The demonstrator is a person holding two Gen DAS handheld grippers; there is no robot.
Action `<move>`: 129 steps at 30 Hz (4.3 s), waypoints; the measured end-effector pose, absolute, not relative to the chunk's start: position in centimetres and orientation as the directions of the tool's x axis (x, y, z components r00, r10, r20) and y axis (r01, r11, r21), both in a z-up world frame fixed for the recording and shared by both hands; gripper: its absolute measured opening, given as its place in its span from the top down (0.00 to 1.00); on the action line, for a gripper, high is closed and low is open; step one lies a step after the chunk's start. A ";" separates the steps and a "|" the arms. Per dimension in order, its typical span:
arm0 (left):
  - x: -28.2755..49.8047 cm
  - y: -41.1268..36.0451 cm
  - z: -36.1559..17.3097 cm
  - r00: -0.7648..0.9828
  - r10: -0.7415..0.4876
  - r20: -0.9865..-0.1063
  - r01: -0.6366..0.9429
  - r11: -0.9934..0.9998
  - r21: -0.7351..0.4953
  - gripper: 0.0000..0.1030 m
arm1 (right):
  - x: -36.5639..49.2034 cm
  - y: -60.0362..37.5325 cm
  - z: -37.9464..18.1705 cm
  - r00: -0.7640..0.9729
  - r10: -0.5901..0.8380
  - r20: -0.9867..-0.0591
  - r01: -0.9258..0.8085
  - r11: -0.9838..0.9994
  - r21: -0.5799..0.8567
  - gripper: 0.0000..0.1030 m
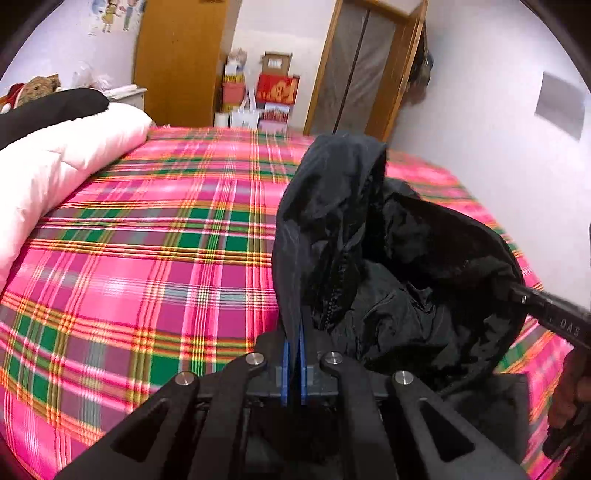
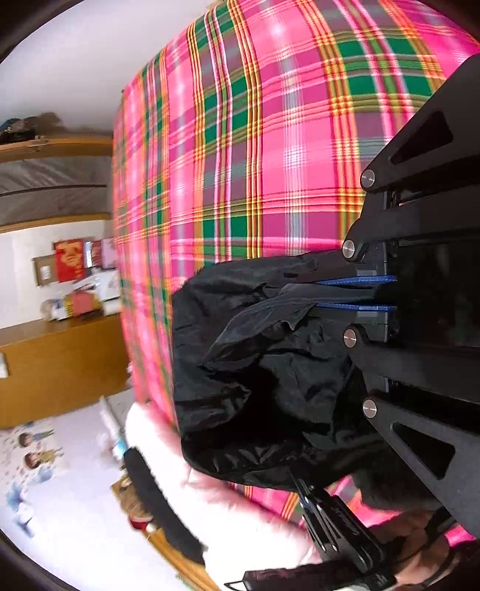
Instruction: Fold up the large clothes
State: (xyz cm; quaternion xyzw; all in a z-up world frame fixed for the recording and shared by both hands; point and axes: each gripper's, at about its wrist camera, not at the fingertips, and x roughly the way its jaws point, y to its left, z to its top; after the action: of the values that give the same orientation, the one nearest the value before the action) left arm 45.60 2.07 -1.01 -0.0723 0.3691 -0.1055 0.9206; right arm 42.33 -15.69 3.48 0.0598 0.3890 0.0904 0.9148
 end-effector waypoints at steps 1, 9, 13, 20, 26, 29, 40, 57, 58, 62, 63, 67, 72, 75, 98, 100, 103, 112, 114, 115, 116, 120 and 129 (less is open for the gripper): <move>44.3 2.5 -0.4 0.715 -0.257 -0.650 0.140 0.964 -0.228 0.96 | 41.1 -15.7 4.1 0.689 0.222 -0.690 -0.121 0.974 0.192 0.93; 34.3 4.8 0.1 0.729 -0.283 -0.624 0.110 0.947 -0.301 0.96 | 31.6 -15.8 3.9 0.681 0.271 -0.680 -0.097 0.954 0.283 0.93; 30.6 5.8 -1.7 0.702 -0.276 -0.656 0.062 0.942 -0.330 0.95 | 29.2 -16.2 1.4 0.642 0.273 -0.717 -0.067 0.951 0.303 0.93; 26.1 7.7 -4.9 0.645 -0.240 -0.725 -0.071 0.926 -0.370 0.95 | 26.0 -17.3 -3.2 0.552 0.279 -0.786 -0.004 0.943 0.332 0.92; 22.3 9.0 -5.8 0.602 -0.177 -0.779 -0.123 0.943 -0.309 0.95 | 23.7 -17.8 -3.9 0.522 0.275 -0.807 0.015 0.943 0.331 0.81; 20.7 9.9 -5.5 0.599 -0.148 -0.787 -0.151 0.944 -0.292 0.95 | 22.3 -18.8 -4.1 0.521 0.278 -0.807 0.044 0.936 0.350 0.63; 21.6 8.0 -1.2 0.689 -0.230 -0.688 -0.032 0.938 -0.346 0.66 | 22.6 -16.9 -0.8 0.571 0.402 -0.716 -0.012 0.876 0.482 0.55; 25.0 2.7 -10.2 0.507 -0.249 -0.825 0.082 0.967 -0.241 0.64 | 24.4 -12.2 -12.5 0.419 0.353 -0.837 0.043 0.913 0.407 0.94; 24.8 2.3 -10.6 0.516 -0.228 -0.826 0.090 0.973 -0.213 0.64 | 24.5 -12.0 -12.7 0.416 0.347 -0.841 0.035 0.918 0.396 0.95; 25.0 1.3 -11.9 0.532 -0.173 -0.829 0.082 0.985 -0.153 0.63 | 25.0 -11.6 -13.2 0.397 0.353 -0.847 0.001 0.923 0.385 0.96; 25.0 1.3 -12.1 0.535 -0.169 -0.828 0.074 0.985 -0.153 0.63 | 25.0 -11.7 -13.1 0.387 0.364 -0.847 -0.001 0.919 0.395 0.96; 24.9 1.5 -11.5 0.520 -0.175 -0.836 0.048 0.983 -0.176 0.64 | 24.4 -12.7 -10.2 0.405 0.344 -0.847 -0.008 0.928 0.373 0.85; 24.5 2.3 -9.1 0.495 -0.195 -0.847 0.024 0.977 -0.211 0.64 | 22.5 -13.8 -4.3 0.590 0.259 -0.764 -0.048 0.957 0.286 0.80; 24.4 3.1 -6.8 0.549 -0.203 -0.811 0.024 0.974 -0.227 0.64 | 24.2 -14.1 -2.0 0.644 0.233 -0.729 -0.065 0.966 0.252 0.78; 24.9 4.3 -4.6 0.665 -0.122 -0.737 -0.003 0.986 -0.166 0.64 | 24.2 -15.1 -1.9 0.655 0.220 -0.723 -0.066 0.970 0.234 0.76; 24.1 2.9 -4.3 0.676 -0.177 -0.716 0.071 0.982 -0.176 0.64 | 23.4 -13.5 -2.5 0.635 0.262 -0.726 -0.122 0.963 0.241 0.77; 24.8 1.2 -7.6 0.558 -0.218 -0.800 0.117 0.976 -0.185 0.64 | 23.7 -11.7 -5.6 0.563 0.266 -0.783 -0.139 0.964 0.228 0.77; 26.4 0.0 -11.3 0.491 -0.175 -0.853 0.130 0.983 -0.127 0.62 | 23.9 -11.6 -11.7 0.463 0.227 -0.857 -0.149 0.973 0.177 0.80; 26.3 -0.6 -11.3 0.493 -0.165 -0.854 0.133 0.985 -0.113 0.62 | 24.0 -11.7 -12.3 0.450 0.240 -0.860 -0.134 0.971 0.200 0.80; 26.3 -0.8 -11.5 0.493 -0.164 -0.854 0.133 0.985 -0.112 0.62 | 23.9 -11.8 -12.6 0.445 0.246 -0.861 -0.128 0.969 0.211 0.80; 26.4 -0.8 -11.5 0.493 -0.163 -0.855 0.132 0.985 -0.112 0.62 | 24.0 -12.1 -12.9 0.443 0.252 -0.860 -0.123 0.968 0.220 0.80; 26.6 -1.0 -11.7 0.494 -0.164 -0.854 0.121 0.985 -0.119 0.62 | 23.8 -12.3 -13.1 0.454 0.253 -0.854 -0.123 0.968 0.221 0.80; 24.6 -0.4 -9.5 0.548 -0.196 -0.813 0.130 0.980 -0.149 0.63 | 21.8 -12.6 -9.3 0.472 0.230 -0.851 -0.106 0.973 0.205 0.80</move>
State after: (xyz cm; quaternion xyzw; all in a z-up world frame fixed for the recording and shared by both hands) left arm 24.62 -0.39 -9.47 -0.0355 0.4663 -0.0927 0.8791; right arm 21.76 -12.58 -9.26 0.0615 0.5045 0.0984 0.8556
